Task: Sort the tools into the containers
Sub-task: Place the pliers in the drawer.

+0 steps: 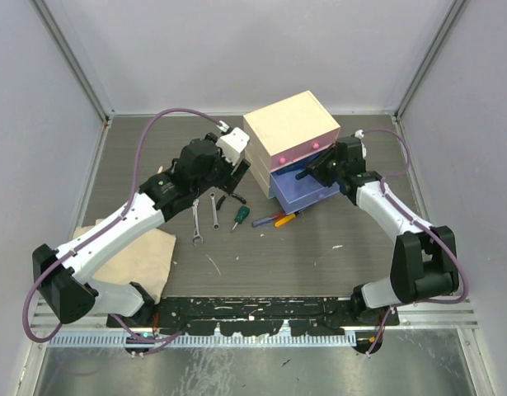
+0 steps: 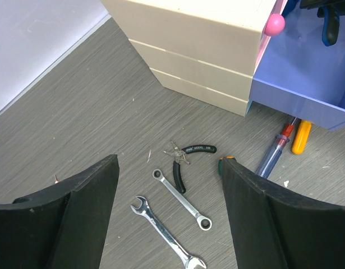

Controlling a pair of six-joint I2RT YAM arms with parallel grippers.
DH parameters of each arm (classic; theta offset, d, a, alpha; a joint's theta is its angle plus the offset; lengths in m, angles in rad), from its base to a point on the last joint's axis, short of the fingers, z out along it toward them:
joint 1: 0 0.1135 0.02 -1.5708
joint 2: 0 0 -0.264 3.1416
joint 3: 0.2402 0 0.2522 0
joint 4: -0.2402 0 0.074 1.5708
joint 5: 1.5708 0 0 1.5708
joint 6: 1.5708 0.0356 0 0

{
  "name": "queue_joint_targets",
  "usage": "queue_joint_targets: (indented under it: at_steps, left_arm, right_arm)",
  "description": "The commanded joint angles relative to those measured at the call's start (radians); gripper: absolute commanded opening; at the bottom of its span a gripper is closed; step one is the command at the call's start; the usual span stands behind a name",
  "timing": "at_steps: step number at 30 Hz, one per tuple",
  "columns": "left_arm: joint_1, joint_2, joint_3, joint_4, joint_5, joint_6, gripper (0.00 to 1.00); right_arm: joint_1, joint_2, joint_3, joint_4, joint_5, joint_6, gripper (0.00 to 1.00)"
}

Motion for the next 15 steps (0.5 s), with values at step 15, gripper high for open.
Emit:
queue_joint_targets:
  at_steps: [15]
  left_arm:
    - [0.041,-0.005,0.015,0.045,0.011,-0.066,0.75]
  right_arm:
    - [-0.003,-0.196,0.022,-0.092,0.009,-0.081,0.45]
